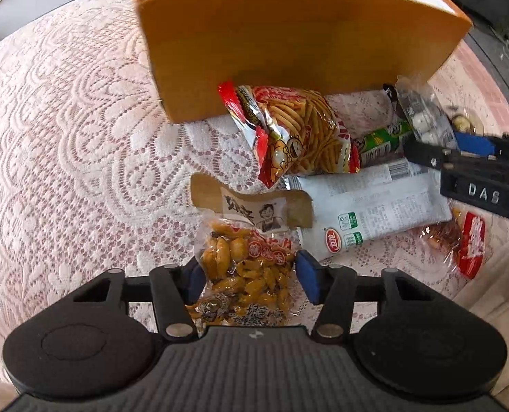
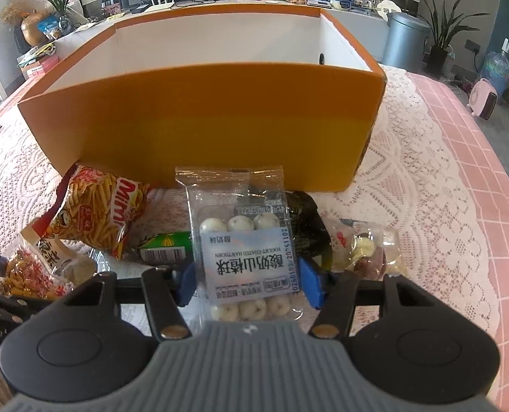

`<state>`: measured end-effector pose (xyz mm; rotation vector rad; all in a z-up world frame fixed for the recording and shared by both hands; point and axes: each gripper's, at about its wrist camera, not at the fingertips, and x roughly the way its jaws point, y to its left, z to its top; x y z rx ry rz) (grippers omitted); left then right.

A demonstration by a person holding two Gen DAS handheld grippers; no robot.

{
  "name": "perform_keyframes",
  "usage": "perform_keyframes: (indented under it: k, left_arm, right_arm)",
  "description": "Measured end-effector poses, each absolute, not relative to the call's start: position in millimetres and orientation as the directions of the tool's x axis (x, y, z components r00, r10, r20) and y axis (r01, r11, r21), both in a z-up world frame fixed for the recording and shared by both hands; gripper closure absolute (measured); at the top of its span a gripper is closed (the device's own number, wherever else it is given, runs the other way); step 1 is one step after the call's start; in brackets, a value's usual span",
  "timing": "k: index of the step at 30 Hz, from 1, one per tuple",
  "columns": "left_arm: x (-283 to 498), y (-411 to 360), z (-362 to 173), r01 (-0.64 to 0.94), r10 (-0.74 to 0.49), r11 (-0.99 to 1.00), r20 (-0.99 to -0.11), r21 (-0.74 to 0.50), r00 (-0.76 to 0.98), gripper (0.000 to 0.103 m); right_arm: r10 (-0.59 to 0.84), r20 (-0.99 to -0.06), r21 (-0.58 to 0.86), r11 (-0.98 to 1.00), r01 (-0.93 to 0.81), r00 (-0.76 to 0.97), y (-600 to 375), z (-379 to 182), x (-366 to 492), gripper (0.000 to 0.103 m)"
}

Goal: Organize snacks
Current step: 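Grasp the peanut bag with the left tool while the right tool grasps the white-ball pack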

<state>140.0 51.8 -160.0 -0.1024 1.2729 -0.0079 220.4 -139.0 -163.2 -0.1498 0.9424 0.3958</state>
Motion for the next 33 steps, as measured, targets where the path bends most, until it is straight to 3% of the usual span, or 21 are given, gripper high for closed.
perform_keyframes:
  k: [5, 7, 16, 33]
  left_arm:
    - [131, 63, -154, -0.086, -0.101, 0.987, -0.935, -0.138, 0.340, 0.052]
    - [127, 65, -151, -0.090, -0.112, 0.984, -0.925, -0.155, 0.364, 0.066]
    - [115, 67, -126, -0.094, -0.158, 0.971, -0.886, -0.220, 0.435, 0.071]
    - [73, 66, -66, -0.132, -0.119, 0.961, -0.797, -0.241, 0.593, 0.073]
  right_arm:
    - [0.258, -0.805, 0.030, 0.917, -0.399, 0.534, -137, -161, 216, 0.045]
    - [0.254, -0.800, 0.019, 0.916, -0.400, 0.543, -136, -160, 213, 0.046]
    - [0.277, -0.764, 0.028, 0.917, -0.399, 0.583, -137, -149, 200, 0.046]
    - [0.319, -0.710, 0.027, 0.903, -0.429, 0.628, -148, -124, 155, 0.046]
